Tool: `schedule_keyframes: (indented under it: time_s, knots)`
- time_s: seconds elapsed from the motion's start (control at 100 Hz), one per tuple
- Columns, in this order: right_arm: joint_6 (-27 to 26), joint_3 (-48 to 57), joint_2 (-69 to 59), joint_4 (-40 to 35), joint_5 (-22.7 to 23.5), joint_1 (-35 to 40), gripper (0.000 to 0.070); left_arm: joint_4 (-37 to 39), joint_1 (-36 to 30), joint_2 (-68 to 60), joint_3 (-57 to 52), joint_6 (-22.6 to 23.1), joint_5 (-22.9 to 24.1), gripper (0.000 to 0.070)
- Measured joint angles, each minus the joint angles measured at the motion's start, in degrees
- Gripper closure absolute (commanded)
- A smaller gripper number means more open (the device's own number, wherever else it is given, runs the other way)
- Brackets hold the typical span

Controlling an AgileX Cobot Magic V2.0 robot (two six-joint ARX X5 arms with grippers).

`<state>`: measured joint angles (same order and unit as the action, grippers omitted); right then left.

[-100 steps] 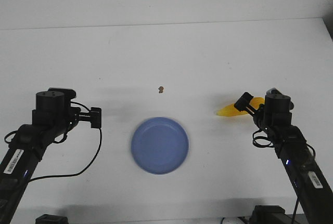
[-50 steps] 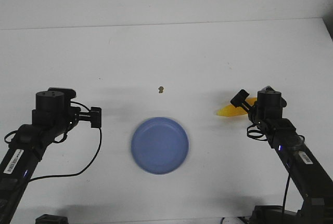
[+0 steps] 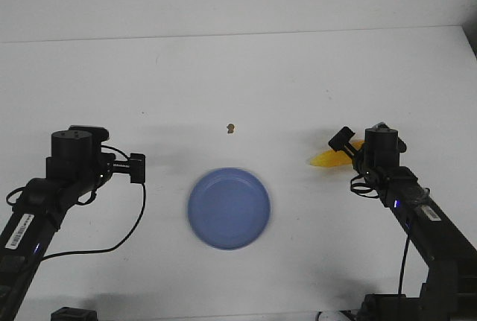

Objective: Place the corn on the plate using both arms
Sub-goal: 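Reach the right gripper down and grasp the yellow corn cob, then lift the corn and carry it with the right gripper over the plate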

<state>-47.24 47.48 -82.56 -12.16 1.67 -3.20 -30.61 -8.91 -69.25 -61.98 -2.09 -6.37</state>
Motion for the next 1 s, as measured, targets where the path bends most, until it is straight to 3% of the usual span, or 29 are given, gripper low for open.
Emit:
schedule_keyframes:
  time_s: [0.47, 0.48, 0.54, 0.58, 0.73, 0.83, 1.0]
  knots:
    - [-0.2, 0.3, -2.8, 2.5, -0.1, 0.0, 0.0, -0.1, 0.0, 0.0, 0.0, -0.1, 0.0, 0.0]
    - [-0.2, 0.3, -2.8, 2.5, -0.1, 0.0, 0.0006, -0.1, 0.0, 0.0, 0.0, -0.1, 0.0, 0.0]
    - [-0.2, 0.3, -2.8, 2.5, -0.1, 0.0, 0.0219, -0.2, 0.0, 0.0, 0.0, -0.2, 0.0, 0.0]
    - [-0.2, 0.3, -2.8, 2.3, 0.0, 0.0, 0.0296, -0.2, 0.0, 0.0, 0.0, -0.2, 0.0, 0.0]
    - [-0.2, 0.3, -3.1, 1.8, 0.1, 0.0, 0.0314, -0.2, 0.0, 0.0, 0.0, -0.1, 0.0, 0.0]
    - [-0.2, 0.3, -3.1, 1.7, 0.1, 0.0, 0.0388, -0.2, 0.0, 0.0, 0.0, -0.2, 0.0, 0.0]
    - [0.1, 0.3, -3.1, 1.7, 0.8, 0.0, 0.0421, -0.2, 0.0, 0.0, 0.0, -0.2, 0.0, 0.0]
